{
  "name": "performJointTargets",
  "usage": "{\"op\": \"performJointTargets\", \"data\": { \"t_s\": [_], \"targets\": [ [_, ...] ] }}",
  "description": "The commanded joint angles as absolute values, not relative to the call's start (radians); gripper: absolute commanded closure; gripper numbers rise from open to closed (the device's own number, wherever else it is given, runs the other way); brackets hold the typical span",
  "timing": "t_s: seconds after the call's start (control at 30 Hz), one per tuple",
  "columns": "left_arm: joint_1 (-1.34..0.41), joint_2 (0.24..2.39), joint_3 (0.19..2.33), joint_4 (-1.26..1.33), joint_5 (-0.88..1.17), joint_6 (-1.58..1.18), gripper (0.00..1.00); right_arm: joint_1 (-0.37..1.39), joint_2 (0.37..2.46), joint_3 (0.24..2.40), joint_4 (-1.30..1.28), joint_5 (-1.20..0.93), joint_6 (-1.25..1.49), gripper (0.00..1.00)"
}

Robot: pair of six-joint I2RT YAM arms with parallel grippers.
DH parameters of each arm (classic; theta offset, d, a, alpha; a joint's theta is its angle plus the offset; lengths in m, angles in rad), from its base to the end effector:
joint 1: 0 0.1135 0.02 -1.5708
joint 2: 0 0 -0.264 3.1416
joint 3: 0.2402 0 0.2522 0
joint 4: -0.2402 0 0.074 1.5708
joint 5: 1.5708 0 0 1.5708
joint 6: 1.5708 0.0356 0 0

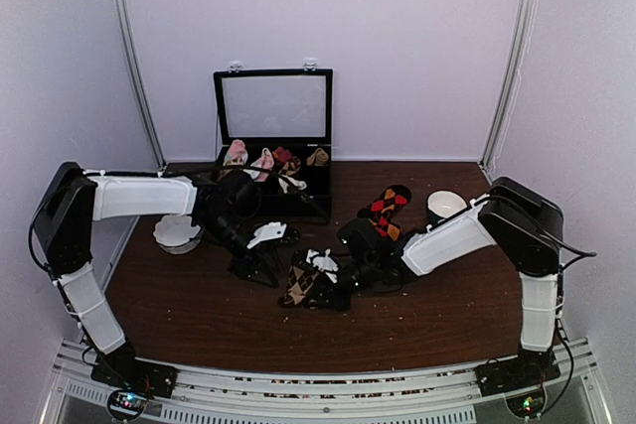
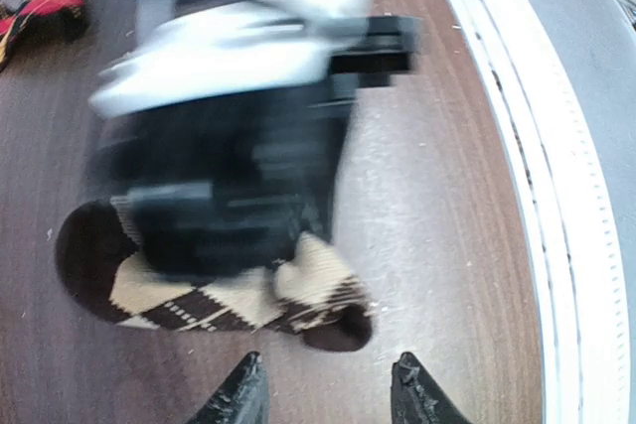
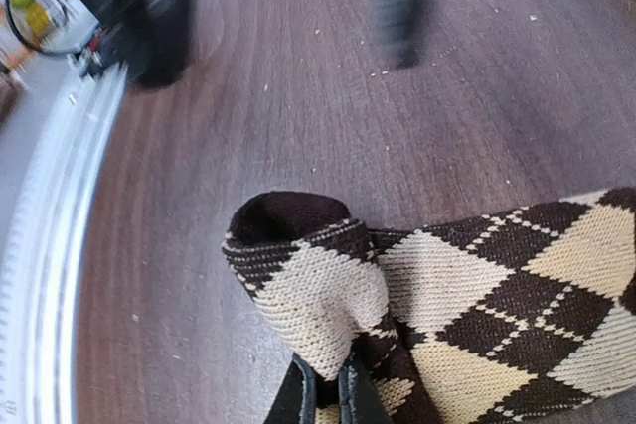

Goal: Roll the socks
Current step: Roll the sock at the center of the board.

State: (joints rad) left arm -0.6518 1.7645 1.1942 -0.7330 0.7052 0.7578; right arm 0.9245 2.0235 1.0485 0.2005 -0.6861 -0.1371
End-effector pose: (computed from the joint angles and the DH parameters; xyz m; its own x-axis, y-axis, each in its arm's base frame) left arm 0.2532 -0.2222 0.1933 -0.1458 0.7696 -0.6217 0.9614 -0.0379 -0.2724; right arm 0.2200 0.3291 0.1108 -0.2955 -0.5673 -0.7686 -0.9396 0.0272 0.3412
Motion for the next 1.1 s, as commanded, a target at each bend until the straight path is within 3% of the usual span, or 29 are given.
{"op": "performJointTargets", "data": {
  "t_s": [0.0, 0.53, 0.7, 0.87, 1.07],
  "targets": [
    [-0.680, 1.729, 1.182, -0.713, 0.740, 0.798, 0.57, 0.849, 2.140, 1.050, 0.076, -0.816, 0.125, 1.00],
    [-0.848, 1.810, 1.180, -0.548, 0.475, 0.892, 0.64, 0.784, 2.281, 1.203, -0.182, -0.847, 0.260, 1.00],
    [-0.864, 1.852, 1.175, -0.511, 0.398, 0.887, 0.63, 0.780, 2.292, 1.251, -0.221, -0.851, 0.258, 1.00],
    [-0.864, 1.886, 1.149, -0.451, 0.294, 0.862, 0.56, 0.778, 2.308, 1.267, -0.231, -0.867, 0.265, 1.00],
    [-0.864, 1.922, 1.142, -0.452, 0.223, 0.852, 0.61, 0.775, 2.310, 1.273, -0.222, -0.879, 0.274, 0.98]
  ]
}}
